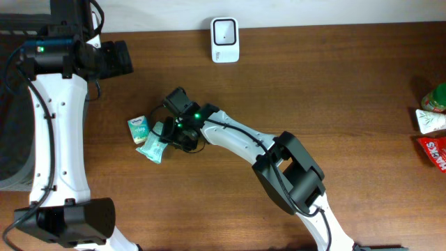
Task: Scan the item barcode
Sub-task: 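Reach the right gripper to the mint-green packet and grasp it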
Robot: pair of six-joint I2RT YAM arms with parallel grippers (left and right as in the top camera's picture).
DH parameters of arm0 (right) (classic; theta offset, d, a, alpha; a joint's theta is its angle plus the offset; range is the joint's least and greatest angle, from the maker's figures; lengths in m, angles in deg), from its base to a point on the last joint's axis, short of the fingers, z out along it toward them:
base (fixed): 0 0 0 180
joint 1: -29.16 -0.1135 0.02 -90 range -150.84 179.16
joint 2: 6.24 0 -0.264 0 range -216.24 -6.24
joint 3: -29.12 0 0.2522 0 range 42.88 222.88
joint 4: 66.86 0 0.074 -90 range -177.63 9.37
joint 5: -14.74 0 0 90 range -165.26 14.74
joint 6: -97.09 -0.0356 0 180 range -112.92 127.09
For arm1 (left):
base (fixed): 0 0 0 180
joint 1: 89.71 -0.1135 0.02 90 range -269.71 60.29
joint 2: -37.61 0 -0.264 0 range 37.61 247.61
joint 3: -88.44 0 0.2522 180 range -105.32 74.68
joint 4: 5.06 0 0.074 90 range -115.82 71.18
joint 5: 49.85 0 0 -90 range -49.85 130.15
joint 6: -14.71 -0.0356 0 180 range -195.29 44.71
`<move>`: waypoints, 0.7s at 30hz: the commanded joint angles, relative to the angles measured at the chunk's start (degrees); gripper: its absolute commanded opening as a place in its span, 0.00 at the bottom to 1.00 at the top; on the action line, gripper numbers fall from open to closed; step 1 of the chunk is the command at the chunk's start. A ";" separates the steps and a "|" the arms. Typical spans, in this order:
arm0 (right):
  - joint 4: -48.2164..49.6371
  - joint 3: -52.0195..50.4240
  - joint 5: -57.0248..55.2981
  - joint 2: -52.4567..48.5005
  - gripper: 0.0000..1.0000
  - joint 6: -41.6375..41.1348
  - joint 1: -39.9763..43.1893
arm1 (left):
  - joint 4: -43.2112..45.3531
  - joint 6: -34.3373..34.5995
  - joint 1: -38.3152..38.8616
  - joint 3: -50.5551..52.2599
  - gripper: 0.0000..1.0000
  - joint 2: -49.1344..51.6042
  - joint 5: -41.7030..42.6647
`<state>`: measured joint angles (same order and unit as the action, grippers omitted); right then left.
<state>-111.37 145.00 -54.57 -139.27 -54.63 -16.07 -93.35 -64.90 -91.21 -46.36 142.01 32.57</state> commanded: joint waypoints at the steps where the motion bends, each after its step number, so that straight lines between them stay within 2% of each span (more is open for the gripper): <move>1: 1.73 -0.33 -1.81 -0.55 0.52 1.49 -0.59 | -0.11 0.68 0.22 -0.83 0.99 -0.11 -0.39; 2: 2.25 -0.35 -1.95 -0.55 0.59 1.51 -0.94 | -0.11 0.68 0.22 -0.83 0.99 -0.11 -0.39; 6: 3.45 -0.35 -3.30 -1.42 0.59 2.91 -2.34 | -0.11 0.68 0.22 -0.83 0.99 -0.11 -0.39; 8: 3.80 -0.35 -3.32 -2.08 0.48 2.93 -2.71 | -0.11 0.68 0.22 -0.83 0.99 -0.11 -0.39; 9: 3.74 -0.35 -3.32 -2.14 0.35 3.02 -2.71 | -0.11 0.68 0.22 -0.83 0.99 -0.11 -0.39; 10: 3.69 -0.35 -3.34 -2.14 0.08 6.49 -2.71 | -0.11 0.68 0.22 -0.83 0.99 -0.11 -0.39; 11: 3.43 -0.28 -3.39 -2.01 0.04 9.27 -2.67 | -0.11 0.68 0.22 -0.83 0.99 -0.11 -0.39; 13: -0.72 -0.20 -5.62 -0.92 0.04 14.75 -1.81 | -0.11 0.68 0.22 -0.83 0.99 -0.11 -0.39; 15: -9.42 0.61 -15.13 1.51 0.04 17.44 -0.07 | -0.11 0.68 0.22 -0.83 0.99 -0.11 -0.39; 17: -19.63 4.33 -24.02 3.19 0.04 25.03 2.01 | -0.11 0.68 0.22 -0.83 0.99 -0.11 -0.39; 21: -36.59 8.81 -41.90 4.11 0.04 31.50 5.22 | -0.11 0.68 0.22 -0.83 0.99 -0.11 -0.39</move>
<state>-142.54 151.76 -79.60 -136.54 -29.34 -12.81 -93.35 -64.90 -91.21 -46.36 142.01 32.60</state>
